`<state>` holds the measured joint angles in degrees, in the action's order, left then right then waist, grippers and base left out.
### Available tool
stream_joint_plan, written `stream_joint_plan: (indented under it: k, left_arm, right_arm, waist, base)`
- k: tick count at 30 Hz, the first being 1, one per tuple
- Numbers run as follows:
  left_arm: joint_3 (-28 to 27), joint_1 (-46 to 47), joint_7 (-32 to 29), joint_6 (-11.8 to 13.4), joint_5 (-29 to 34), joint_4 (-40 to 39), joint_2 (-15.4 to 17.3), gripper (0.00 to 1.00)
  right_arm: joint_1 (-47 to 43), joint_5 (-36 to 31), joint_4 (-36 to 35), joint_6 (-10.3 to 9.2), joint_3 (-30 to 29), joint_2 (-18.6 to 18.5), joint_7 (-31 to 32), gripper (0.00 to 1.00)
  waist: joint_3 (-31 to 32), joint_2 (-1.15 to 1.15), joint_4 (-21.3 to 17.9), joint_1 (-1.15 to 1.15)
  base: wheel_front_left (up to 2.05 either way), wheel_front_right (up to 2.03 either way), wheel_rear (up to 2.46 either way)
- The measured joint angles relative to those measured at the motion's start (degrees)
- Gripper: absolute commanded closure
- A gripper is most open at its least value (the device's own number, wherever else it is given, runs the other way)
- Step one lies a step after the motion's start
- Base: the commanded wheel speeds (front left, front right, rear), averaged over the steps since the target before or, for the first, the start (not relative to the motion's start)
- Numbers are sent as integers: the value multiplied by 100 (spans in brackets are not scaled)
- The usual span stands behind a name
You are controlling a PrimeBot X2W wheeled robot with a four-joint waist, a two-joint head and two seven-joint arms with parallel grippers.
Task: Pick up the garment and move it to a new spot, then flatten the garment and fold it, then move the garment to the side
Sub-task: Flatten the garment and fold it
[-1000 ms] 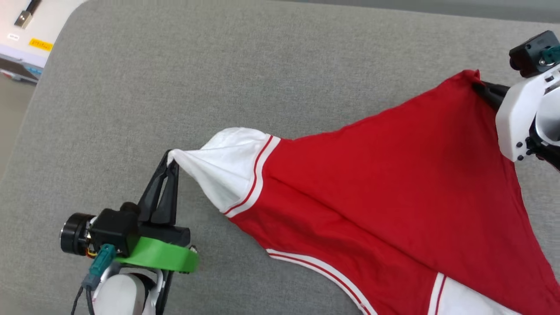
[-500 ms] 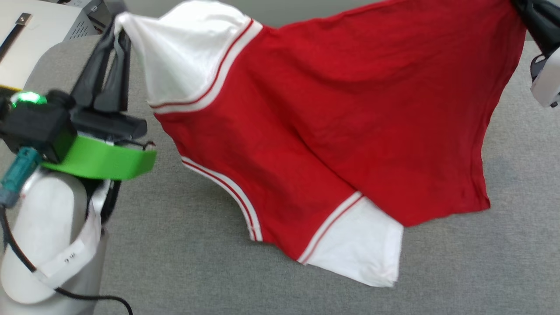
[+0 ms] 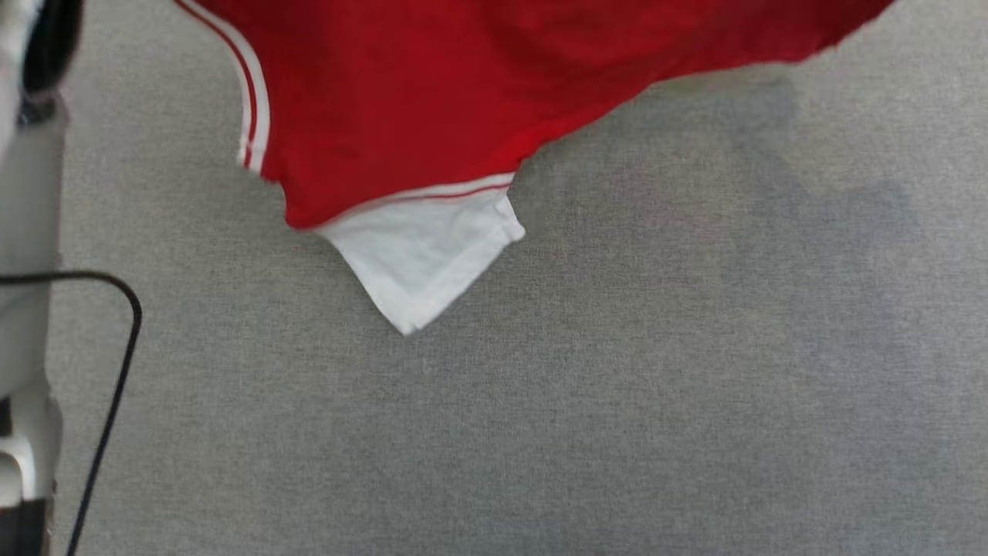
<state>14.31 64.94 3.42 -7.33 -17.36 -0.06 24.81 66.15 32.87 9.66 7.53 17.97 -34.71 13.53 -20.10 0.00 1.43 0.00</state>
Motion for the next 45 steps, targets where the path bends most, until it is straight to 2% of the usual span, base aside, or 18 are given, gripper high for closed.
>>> stream_joint_plan:
  k: [6, 13, 17, 23, 29, 34, 40, 45]
  left_arm:
    - [598, 1795, -46, 0, -68, 749, 207, 100]
    - [1101, 3706, 155, -1, -183, 1792, 221, 100]
    - [1310, 4470, 376, -2, -286, 2381, 209, 100]
    - [1514, 4964, 698, -2, -444, 3092, 227, 100]
    - [1746, 4826, 955, -2, -686, 3484, 312, 100]
    - [1733, 4106, 1076, -2, -934, 3517, 478, 100]
    - [1430, 2380, 1124, 63, -1092, 2844, 657, 100]
    - [1192, 779, 1124, 313, -1084, 2024, 828, 100]
  right_arm:
    - [1407, -481, 632, -1, -165, 221, 52, 100]
    - [2882, -1007, 1575, -1, -244, 491, -311, 100]
    - [3543, -1161, 2081, -1, -224, 627, -570, 100]
    - [4048, -1254, 2627, -1, -18, 746, -866, 100]
    - [3971, -1161, 3004, 0, 389, 856, -1105, 100]
    - [3420, -856, 3167, 0, 722, 922, -1452, 100]
    - [2124, -250, 3126, 0, 1444, 839, -1791, 100]
    - [1163, 255, 2859, -1, 1976, 661, -1965, 100]
  waist:
    - [-609, 0, -57, 0]
    - [-1274, 0, -115, 1]
    - [-1564, 0, -145, 1]
    - [-1847, 0, -146, 1]
    - [-1977, 0, -130, 1]
    - [-1924, 0, -160, 0]
    - [-1617, 0, -152, 0]
    - [-1298, 0, -142, 0]
  base:
    - [0, 0, 0]
    - [0, 0, 0]
    - [0, 0, 0]
    - [0, 0, 0]
    - [0, 0, 0]
    - [0, 0, 0]
    - [0, 0, 0]
    - [0, 0, 0]
